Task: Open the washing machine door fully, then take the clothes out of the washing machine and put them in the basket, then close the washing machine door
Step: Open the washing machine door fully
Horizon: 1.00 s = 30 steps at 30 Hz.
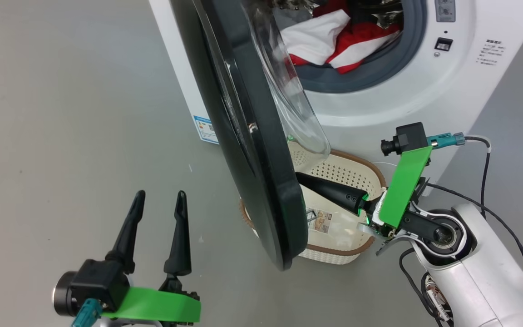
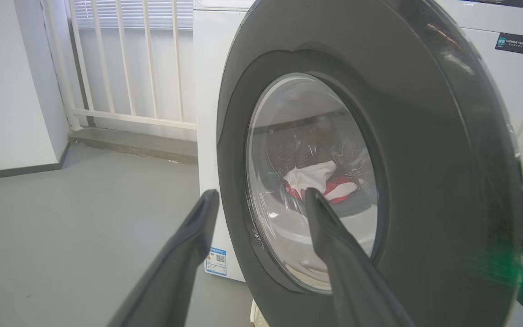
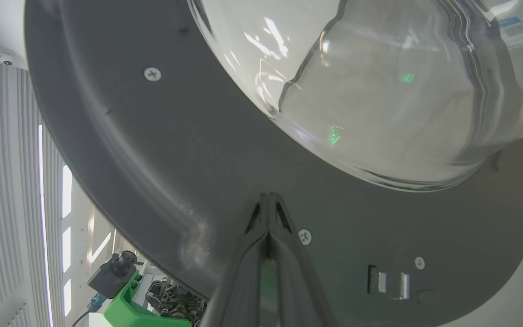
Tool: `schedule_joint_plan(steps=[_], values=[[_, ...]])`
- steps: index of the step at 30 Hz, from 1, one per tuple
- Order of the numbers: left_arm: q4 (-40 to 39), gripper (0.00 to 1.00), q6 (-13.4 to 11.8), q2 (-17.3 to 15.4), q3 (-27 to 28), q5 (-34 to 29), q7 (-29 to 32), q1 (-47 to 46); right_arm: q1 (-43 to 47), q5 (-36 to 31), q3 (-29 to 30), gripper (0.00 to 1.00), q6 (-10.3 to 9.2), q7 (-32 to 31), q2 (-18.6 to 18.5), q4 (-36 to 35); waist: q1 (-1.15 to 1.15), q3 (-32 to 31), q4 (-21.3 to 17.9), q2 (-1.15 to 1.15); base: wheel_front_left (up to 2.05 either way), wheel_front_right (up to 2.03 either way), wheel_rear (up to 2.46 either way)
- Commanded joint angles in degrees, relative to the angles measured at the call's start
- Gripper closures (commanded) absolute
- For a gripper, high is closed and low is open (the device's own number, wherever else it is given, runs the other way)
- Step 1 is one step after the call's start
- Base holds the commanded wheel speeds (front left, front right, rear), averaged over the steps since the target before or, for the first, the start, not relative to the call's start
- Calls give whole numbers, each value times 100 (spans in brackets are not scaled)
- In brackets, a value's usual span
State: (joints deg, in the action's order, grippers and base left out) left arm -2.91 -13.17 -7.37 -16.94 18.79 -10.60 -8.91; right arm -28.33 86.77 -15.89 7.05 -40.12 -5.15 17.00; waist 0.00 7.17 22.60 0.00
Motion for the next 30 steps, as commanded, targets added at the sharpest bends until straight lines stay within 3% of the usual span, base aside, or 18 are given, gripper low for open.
schedule_joint_plan(steps=[1,30], values=[[-167,0,-41,-110,189,36,15,-11,22,92,-136,100,44,-27,141,-160,0,-22,51,0,0,0,0],[-140,0,-21,-125,86,210,43,32,46,385,-610,100,44,91,221,-51,0,-127,575,0,0,0,0]])
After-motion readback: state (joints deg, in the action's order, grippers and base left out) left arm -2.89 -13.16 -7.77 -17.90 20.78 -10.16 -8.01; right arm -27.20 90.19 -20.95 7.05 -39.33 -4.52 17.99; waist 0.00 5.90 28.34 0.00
